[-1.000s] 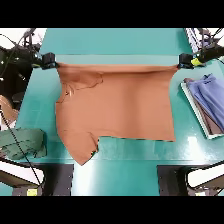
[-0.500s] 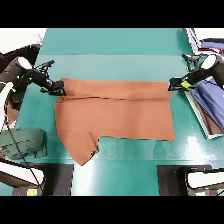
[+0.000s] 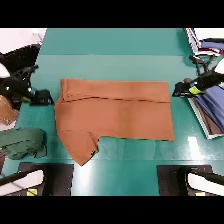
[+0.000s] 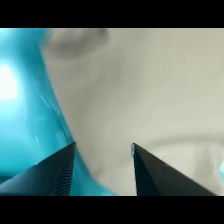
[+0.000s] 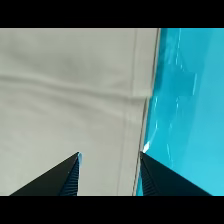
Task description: Fold the shirts.
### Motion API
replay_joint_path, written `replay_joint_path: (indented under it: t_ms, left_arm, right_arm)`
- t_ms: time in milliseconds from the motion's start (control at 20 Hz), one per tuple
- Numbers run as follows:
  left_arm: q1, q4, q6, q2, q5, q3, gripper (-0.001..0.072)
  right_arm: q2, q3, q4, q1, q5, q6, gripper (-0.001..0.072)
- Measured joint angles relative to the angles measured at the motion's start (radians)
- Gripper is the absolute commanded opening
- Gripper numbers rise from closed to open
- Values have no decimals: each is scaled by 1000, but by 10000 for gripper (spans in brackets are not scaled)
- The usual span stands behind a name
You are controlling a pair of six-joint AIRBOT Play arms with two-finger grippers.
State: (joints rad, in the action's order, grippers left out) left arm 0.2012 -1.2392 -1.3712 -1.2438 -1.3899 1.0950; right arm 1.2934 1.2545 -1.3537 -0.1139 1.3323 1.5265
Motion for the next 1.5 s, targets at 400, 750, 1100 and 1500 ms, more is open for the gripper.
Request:
replay_joint_path:
  t_ms: [400, 750, 1100, 1500]
  left_arm:
    - [8, 42, -118, 318, 47, -521, 429]
    - [9, 152, -134, 358, 150, -683, 428]
    - [-27, 203, -98, 360, 232, -715, 23]
    - [-33, 220, -57, 362, 180, -583, 23]
  right_arm:
    - [-211, -119, 0, 0, -76, -2, 426]
    - [-262, -129, 7, 0, -97, -2, 426]
    - [-269, -130, 59, 27, -80, -4, 426]
    - [-321, -410, 69, 328, 63, -58, 547]
